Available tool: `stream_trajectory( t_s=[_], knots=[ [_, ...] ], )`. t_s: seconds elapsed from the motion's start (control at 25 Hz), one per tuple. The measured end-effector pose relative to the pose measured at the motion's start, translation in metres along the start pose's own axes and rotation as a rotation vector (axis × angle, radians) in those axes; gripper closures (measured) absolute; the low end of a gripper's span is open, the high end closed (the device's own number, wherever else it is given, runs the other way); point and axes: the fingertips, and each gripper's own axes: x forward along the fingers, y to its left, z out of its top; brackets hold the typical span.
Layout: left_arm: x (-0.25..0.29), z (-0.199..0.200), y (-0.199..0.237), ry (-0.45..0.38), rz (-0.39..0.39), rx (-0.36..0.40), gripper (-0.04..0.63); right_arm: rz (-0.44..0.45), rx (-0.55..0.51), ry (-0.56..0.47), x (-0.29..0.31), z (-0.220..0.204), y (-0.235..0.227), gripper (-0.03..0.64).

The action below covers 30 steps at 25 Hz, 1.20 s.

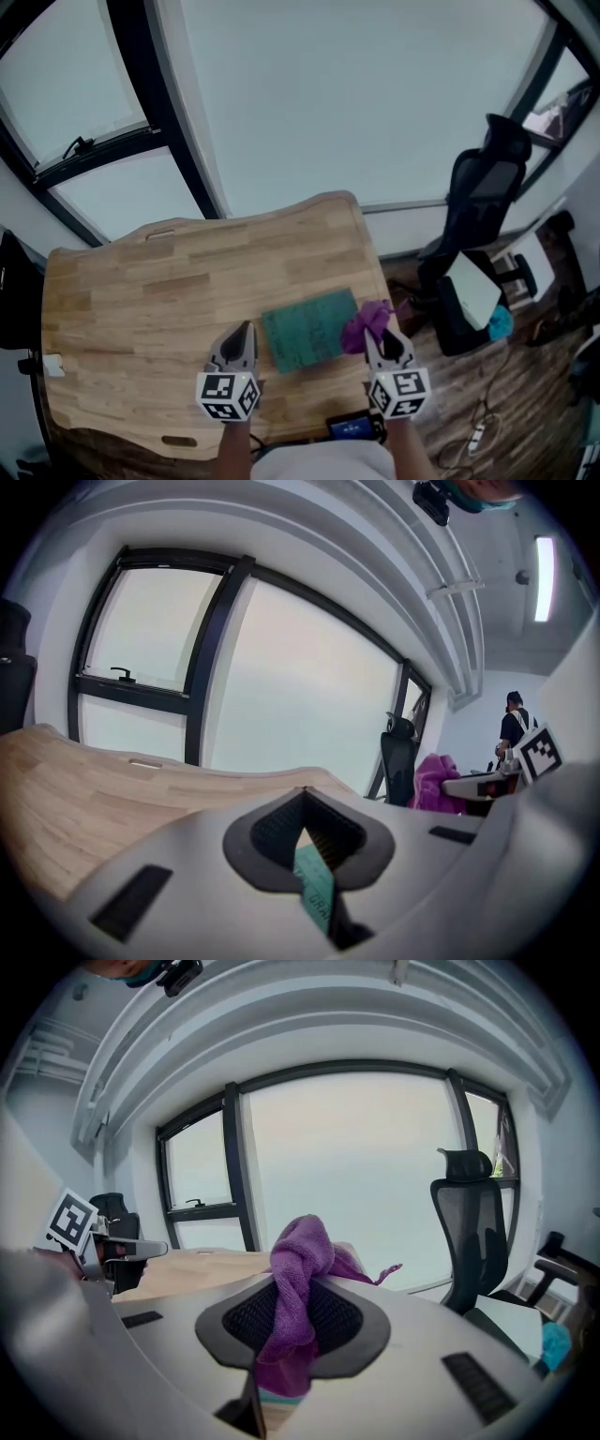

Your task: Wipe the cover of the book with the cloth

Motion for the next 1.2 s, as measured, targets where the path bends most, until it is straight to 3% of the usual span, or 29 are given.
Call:
stream_trajectory(
  t_s=[0.48, 0.72, 1.2],
  knots=[
    [0.002, -0.031, 0.007, 0.059, 0.102, -0.027, 0.594, 0.067, -0.026, 0.041, 0.026, -0.014, -0.011, 0.537],
    [0.011, -0.047, 0.006, 0.089, 0.110, -0.052, 0.594, 0.078, -0.048, 0.075, 0.035, -0.027, -0.020, 0.537],
    [0.026, -0.097, 0.008, 0.231, 0.073, -0.159, 0.587, 0.103, -0.097, 0.140, 0.065, -0.047, -0.027, 0.537]
  ],
)
